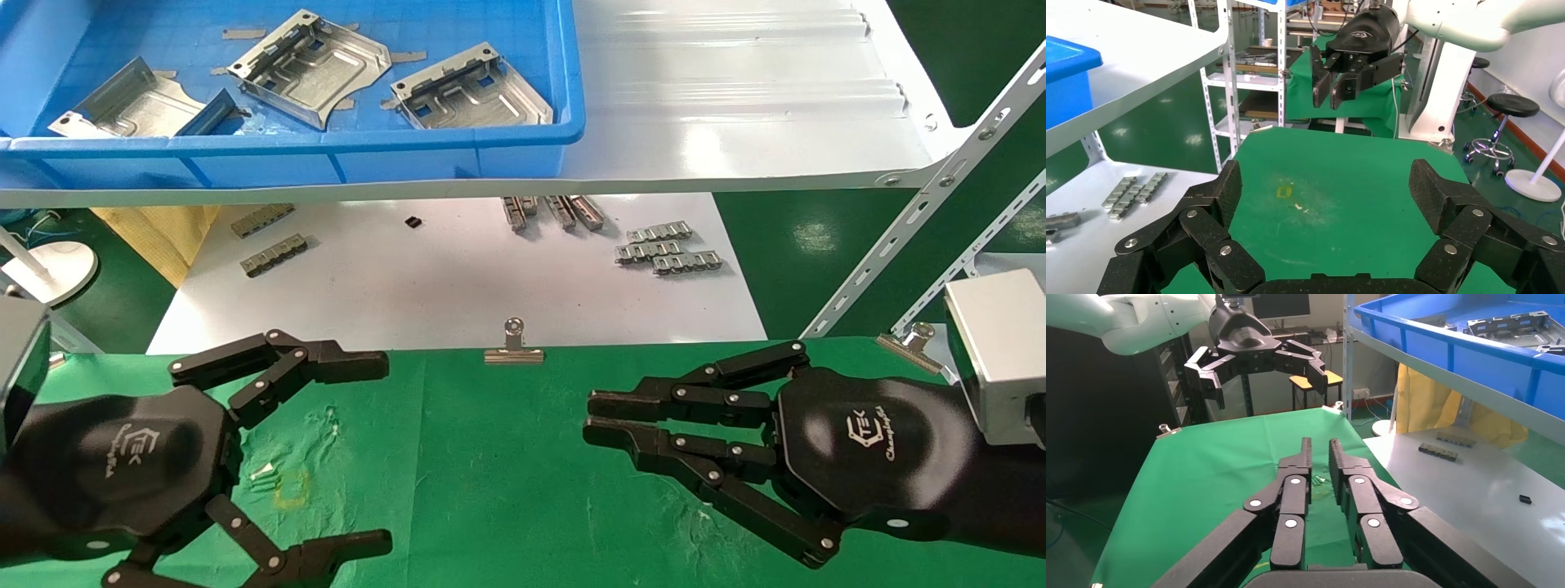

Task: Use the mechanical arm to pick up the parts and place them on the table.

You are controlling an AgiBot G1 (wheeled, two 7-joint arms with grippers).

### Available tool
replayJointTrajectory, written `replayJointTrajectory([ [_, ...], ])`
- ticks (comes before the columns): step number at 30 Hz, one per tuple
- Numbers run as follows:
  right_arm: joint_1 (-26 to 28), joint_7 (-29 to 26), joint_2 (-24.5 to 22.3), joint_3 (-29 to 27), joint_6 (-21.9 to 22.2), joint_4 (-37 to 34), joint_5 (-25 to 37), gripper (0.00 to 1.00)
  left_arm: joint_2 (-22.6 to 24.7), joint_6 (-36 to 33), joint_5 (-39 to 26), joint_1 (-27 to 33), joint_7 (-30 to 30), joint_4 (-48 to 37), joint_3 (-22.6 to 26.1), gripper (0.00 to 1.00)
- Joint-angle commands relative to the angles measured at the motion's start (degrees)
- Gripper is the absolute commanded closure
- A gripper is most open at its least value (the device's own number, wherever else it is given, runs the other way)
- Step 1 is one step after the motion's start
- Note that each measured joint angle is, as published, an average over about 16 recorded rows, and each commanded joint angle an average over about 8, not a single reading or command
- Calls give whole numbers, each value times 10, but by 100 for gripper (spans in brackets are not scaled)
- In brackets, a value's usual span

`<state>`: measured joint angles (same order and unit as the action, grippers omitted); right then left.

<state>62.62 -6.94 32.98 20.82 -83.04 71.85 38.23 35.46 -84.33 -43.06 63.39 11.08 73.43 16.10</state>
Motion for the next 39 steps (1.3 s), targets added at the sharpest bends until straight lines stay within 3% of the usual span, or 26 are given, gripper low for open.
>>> replayJointTrajectory([
  [1, 0, 0, 0, 0, 0, 0, 0, 100, -2, -1, 1, -4, -3, 2, -1, 0],
  [5, 0, 0, 0, 0, 0, 0, 0, 100, 16, 33, -32, 52, 13, -10, 6, 0],
  [9, 0, 0, 0, 0, 0, 0, 0, 100, 62, 73, -90, 154, 28, -70, 26, 0],
  [19, 0, 0, 0, 0, 0, 0, 0, 100, 214, 186, -256, 406, -47, -395, 89, 0],
  [24, 0, 0, 0, 0, 0, 0, 0, 100, 271, 276, -307, 472, -74, -526, 108, 0],
  [28, 0, 0, 0, 0, 0, 0, 0, 100, 295, 310, -331, 504, -82, -598, 120, 0],
  [30, 0, 0, 0, 0, 0, 0, 0, 98, 301, 314, -344, 517, -81, -626, 128, 23],
  [31, 0, 0, 0, 0, 0, 0, 0, 92, 303, 314, -350, 523, -80, -638, 132, 36],
  [36, 0, 0, 0, 0, 0, 0, 0, 30, 303, 300, -380, 546, -67, -684, 153, 98],
  [38, 0, 0, 0, 0, 0, 0, 0, 6, 302, 294, -388, 553, -61, -696, 159, 100],
  [39, 0, 0, 0, 0, 0, 0, 0, 0, 301, 291, -392, 556, -58, -702, 161, 100],
])
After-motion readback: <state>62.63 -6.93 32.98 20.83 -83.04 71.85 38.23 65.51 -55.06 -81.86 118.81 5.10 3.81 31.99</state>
